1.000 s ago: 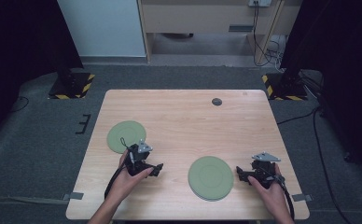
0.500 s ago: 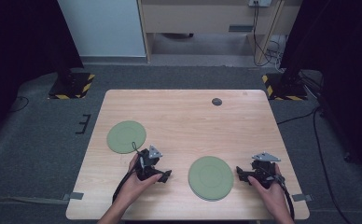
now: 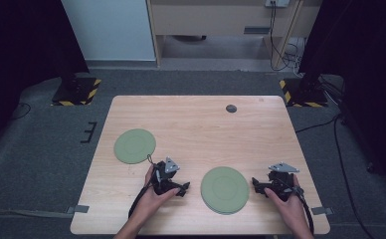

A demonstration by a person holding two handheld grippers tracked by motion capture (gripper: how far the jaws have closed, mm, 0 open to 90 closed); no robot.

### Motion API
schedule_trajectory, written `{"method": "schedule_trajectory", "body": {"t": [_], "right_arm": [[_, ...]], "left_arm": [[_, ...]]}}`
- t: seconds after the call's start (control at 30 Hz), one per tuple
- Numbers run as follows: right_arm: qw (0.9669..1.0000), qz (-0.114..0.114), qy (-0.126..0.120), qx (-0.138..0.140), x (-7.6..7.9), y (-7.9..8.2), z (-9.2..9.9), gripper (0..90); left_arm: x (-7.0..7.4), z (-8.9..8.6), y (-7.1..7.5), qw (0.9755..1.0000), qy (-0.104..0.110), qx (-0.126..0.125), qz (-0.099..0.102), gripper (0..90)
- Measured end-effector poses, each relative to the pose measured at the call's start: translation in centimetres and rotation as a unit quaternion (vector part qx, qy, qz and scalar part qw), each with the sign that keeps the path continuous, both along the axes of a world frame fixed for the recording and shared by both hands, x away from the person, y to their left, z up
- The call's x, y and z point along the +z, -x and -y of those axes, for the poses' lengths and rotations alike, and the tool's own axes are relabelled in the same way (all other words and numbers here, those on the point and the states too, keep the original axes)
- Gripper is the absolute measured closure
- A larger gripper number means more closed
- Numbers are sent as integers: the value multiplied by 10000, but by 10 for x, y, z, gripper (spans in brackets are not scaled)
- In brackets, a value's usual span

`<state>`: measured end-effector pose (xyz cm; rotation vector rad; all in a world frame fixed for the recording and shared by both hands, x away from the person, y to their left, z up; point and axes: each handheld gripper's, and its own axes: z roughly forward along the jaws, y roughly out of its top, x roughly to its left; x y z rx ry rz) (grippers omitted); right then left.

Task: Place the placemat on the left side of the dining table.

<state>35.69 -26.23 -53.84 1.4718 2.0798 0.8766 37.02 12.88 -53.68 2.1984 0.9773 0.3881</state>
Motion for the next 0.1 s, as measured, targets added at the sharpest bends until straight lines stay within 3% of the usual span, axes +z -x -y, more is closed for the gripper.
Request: {"method": "schedule_trajectory", "body": {"t": [0.1], "right_arm": [[10000,0,1,0,0,0,0,45]], "left_arm": [[0,0,0,10000,1,5,4,0]]}}
